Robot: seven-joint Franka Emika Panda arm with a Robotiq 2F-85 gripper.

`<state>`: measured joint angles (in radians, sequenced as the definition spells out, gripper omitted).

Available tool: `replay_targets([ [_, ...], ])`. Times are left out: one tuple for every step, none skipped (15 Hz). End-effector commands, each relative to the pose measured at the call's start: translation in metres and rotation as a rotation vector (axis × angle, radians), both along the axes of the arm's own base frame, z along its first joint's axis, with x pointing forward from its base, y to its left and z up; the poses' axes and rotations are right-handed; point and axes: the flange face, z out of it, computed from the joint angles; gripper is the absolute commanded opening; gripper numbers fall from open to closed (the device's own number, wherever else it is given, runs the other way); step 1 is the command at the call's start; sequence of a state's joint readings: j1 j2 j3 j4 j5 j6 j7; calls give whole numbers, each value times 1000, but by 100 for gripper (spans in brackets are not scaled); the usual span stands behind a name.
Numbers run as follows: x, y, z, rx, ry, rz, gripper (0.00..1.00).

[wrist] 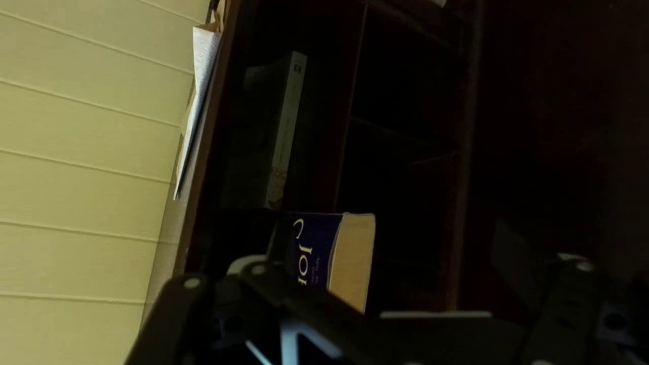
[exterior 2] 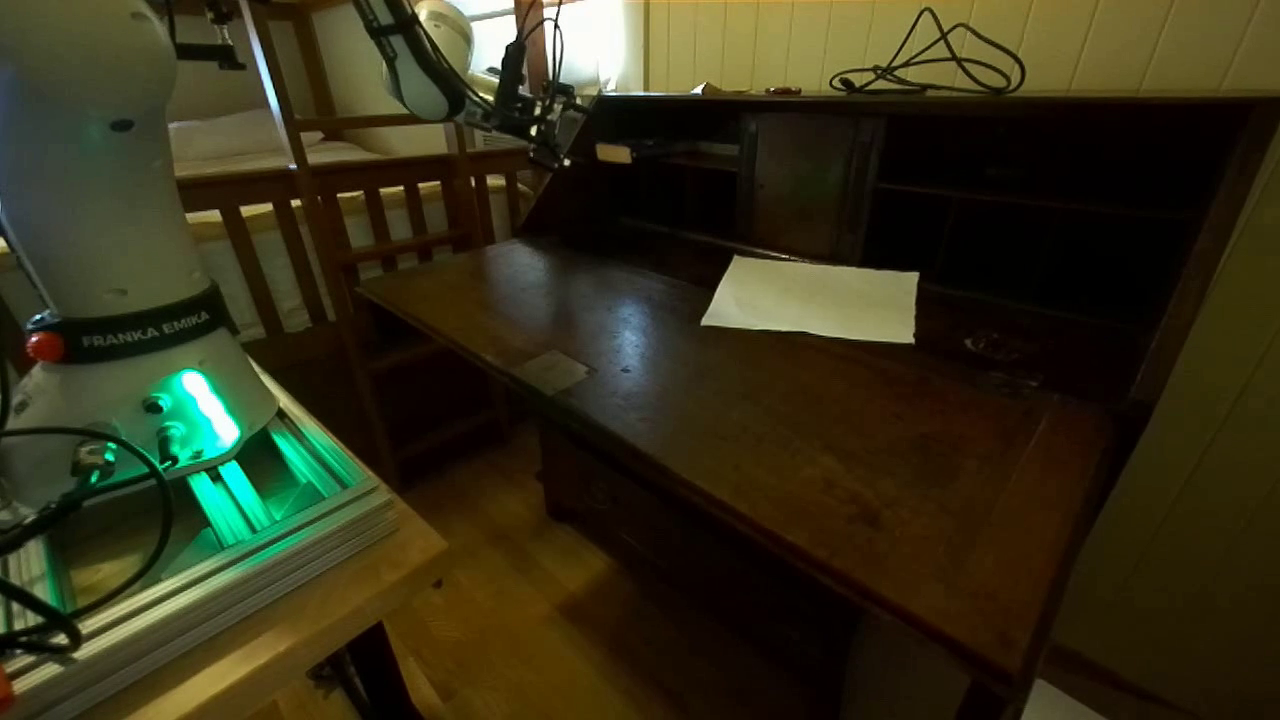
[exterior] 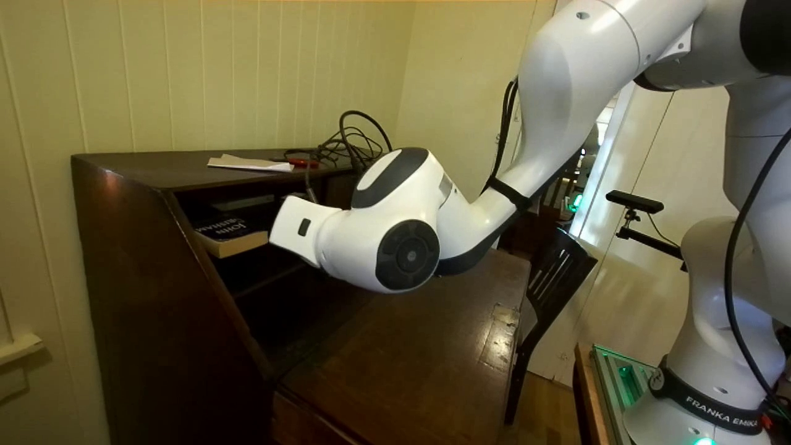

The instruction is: Take the book on the shelf and place it on the top

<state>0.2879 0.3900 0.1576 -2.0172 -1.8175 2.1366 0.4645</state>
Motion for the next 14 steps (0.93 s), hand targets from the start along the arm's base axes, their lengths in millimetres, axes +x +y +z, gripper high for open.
replay_targets([
  [-15,-12,-18,57,-118,43,100],
  [-15,-15,-21,72,-136,50,100],
  [-12,-19,-26,95,-145,64,100],
  [-11,-22,-28,101,-160,75,100],
  [-7,-25,-27,96,-176,94,100],
  [-3,-30,-28,109,-180,111,100],
  [1,-34,-30,126,-177,125,100],
  [5,-38,-34,138,-110,118,100],
  [-4,-32,-29,110,-148,92,100],
  [-2,-37,-31,125,-127,93,100],
  [0,-41,-32,132,-117,91,100],
  [1,-43,-33,136,-113,90,100],
  [1,-43,-33,137,-113,90,100],
  [1,-41,-33,138,-113,92,100],
])
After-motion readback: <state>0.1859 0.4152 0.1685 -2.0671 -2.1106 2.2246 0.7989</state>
